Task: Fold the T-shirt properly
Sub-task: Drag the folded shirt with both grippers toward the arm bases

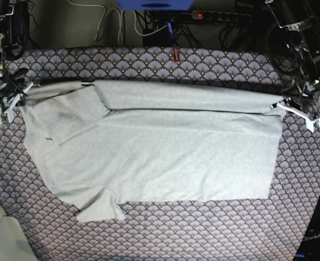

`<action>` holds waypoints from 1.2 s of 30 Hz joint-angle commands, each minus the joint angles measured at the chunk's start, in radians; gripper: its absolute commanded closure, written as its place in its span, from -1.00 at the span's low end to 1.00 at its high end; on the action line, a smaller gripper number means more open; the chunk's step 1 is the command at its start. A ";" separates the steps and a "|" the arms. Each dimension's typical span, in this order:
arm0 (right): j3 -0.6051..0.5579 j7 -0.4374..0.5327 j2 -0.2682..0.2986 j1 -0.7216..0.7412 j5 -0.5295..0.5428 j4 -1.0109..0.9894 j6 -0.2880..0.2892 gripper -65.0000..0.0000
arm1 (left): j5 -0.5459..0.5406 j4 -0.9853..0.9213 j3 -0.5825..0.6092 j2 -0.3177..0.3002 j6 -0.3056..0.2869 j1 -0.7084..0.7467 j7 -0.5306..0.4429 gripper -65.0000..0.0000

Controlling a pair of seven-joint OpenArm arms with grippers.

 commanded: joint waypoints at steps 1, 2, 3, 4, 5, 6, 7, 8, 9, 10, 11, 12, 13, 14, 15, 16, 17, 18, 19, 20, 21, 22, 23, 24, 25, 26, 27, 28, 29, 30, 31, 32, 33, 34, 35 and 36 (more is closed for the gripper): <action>0.018 0.006 0.026 -0.008 -0.011 0.019 0.002 1.00 | 0.013 0.030 -0.009 -0.022 0.011 0.004 -0.022 0.98; 0.018 0.006 0.026 -0.017 -0.011 0.022 0.020 1.00 | 0.013 0.039 -0.007 -0.022 0.011 0.020 -0.022 0.98; 0.018 0.006 0.026 -0.022 -0.011 0.022 0.043 1.00 | 0.013 0.049 -0.006 -0.022 0.011 0.032 -0.022 0.98; 0.018 0.006 0.025 -0.023 -0.011 0.022 0.060 1.00 | 0.013 0.055 -0.006 -0.022 0.011 0.041 -0.022 0.98; 0.018 0.006 0.015 -0.025 -0.011 0.022 0.072 1.00 | 0.013 0.056 -0.006 -0.022 0.011 0.049 -0.022 0.98; 0.025 0.006 0.009 -0.026 -0.011 0.022 0.080 1.00 | 0.012 0.061 -0.007 -0.022 0.011 0.056 -0.022 0.98; 0.045 0.006 0.006 -0.028 -0.011 0.022 0.083 1.00 | 0.012 0.061 -0.007 -0.022 0.011 0.064 -0.022 0.98; 0.062 0.006 0.003 -0.035 -0.011 0.022 0.083 1.00 | 0.012 0.061 -0.007 -0.022 0.011 0.070 -0.022 0.98; 0.074 0.006 -0.003 -0.049 -0.011 0.022 0.085 1.00 | 0.012 0.061 -0.007 -0.022 0.011 0.078 -0.022 0.98; 0.084 0.006 -0.006 -0.055 -0.011 0.023 0.086 1.00 | 0.012 0.061 -0.009 -0.022 0.011 0.090 -0.022 0.98; 0.090 0.006 -0.006 -0.060 -0.011 0.023 0.097 1.00 | 0.012 0.061 -0.009 -0.022 0.011 0.101 -0.026 0.98; 0.096 0.006 -0.006 -0.063 -0.011 0.023 0.120 1.00 | 0.012 0.061 -0.009 -0.022 0.011 0.113 -0.028 0.98; 0.105 0.006 -0.006 -0.071 -0.011 0.023 0.137 1.00 | 0.012 0.061 -0.009 -0.022 0.011 0.121 -0.029 0.98; 0.113 0.006 -0.006 -0.080 -0.011 0.023 0.145 1.00 | 0.012 0.061 -0.009 -0.022 0.011 0.129 -0.029 0.98; 0.119 0.006 -0.006 -0.087 -0.011 0.023 0.145 1.00 | 0.012 0.061 -0.009 -0.022 0.011 0.132 -0.029 0.98; 0.119 0.006 -0.006 -0.092 -0.011 0.023 0.145 1.00 | 0.012 0.061 -0.009 -0.022 0.011 0.136 -0.031 0.98; 0.119 0.006 -0.008 -0.098 -0.011 0.023 0.145 1.00 | 0.012 0.061 -0.009 -0.022 0.011 0.138 -0.031 0.98; 0.119 0.006 -0.008 -0.098 -0.011 0.023 0.145 1.00 | 0.012 0.061 -0.009 -0.022 0.011 0.138 -0.031 0.98; 0.119 0.006 -0.008 -0.098 -0.011 0.023 0.145 1.00 | 0.012 0.061 -0.009 -0.022 0.011 0.138 -0.028 0.98; 0.119 0.006 -0.008 -0.103 -0.011 0.023 0.145 1.00 | 0.012 0.061 -0.009 -0.022 0.011 0.139 -0.025 0.98; 0.119 0.006 -0.008 -0.114 -0.011 0.023 0.145 1.00 | 0.012 0.061 -0.009 -0.025 0.011 0.147 -0.023 0.98; 0.119 0.006 -0.008 -0.120 -0.011 0.025 0.145 1.00 | 0.012 0.064 -0.009 -0.026 0.011 0.155 -0.028 0.98; 0.119 0.006 -0.008 -0.124 -0.011 0.025 0.145 1.00 | 0.012 0.070 -0.009 -0.026 0.011 0.159 -0.029 0.98; 0.119 0.006 -0.008 -0.126 -0.011 0.025 0.145 1.00 | 0.012 0.078 -0.009 -0.028 0.011 0.159 -0.029 0.98; 0.119 0.006 -0.008 -0.126 -0.011 0.025 0.145 1.00 | 0.012 0.081 -0.009 -0.028 0.011 0.161 -0.029 0.98; 0.119 0.006 -0.008 -0.126 -0.011 0.025 0.145 1.00 | 0.012 0.082 -0.009 -0.028 0.011 0.165 -0.029 0.98; 0.119 0.006 -0.008 -0.126 -0.011 0.025 0.145 1.00 | 0.012 0.082 -0.009 -0.028 0.011 0.165 -0.029 0.98; 0.119 0.006 -0.009 -0.127 -0.011 0.025 0.145 1.00 | 0.012 0.082 -0.009 -0.028 0.011 0.164 -0.026 0.98; 0.119 0.006 -0.009 -0.127 -0.011 0.025 0.145 1.00 | 0.012 0.082 -0.009 -0.028 0.011 0.164 -0.023 0.97; 0.119 0.006 -0.011 -0.127 -0.011 0.025 0.145 1.00 | 0.012 0.082 -0.009 -0.028 0.011 0.162 -0.023 0.97; 0.119 0.006 -0.017 -0.127 -0.011 0.025 0.145 1.00 | 0.012 0.082 -0.009 -0.028 0.011 0.161 -0.023 0.97; 0.119 0.006 -0.020 -0.127 -0.011 0.025 0.145 1.00 | 0.012 0.082 -0.009 -0.028 0.011 0.161 -0.023 0.97; 0.119 0.006 -0.020 -0.127 -0.011 0.025 0.145 1.00 | 0.012 0.082 -0.004 -0.028 0.011 0.161 -0.022 0.97; 0.119 0.006 -0.021 -0.127 -0.011 0.023 0.145 1.00 | 0.012 0.082 -0.004 -0.028 0.011 0.164 -0.022 0.94; 0.119 0.006 -0.021 -0.127 -0.013 0.023 0.145 1.00 | 0.012 0.081 -0.004 -0.028 0.011 0.164 -0.022 0.88; 0.119 0.006 -0.021 -0.127 -0.013 0.020 0.145 1.00 | 0.012 0.079 -0.004 -0.028 0.011 0.165 -0.022 0.80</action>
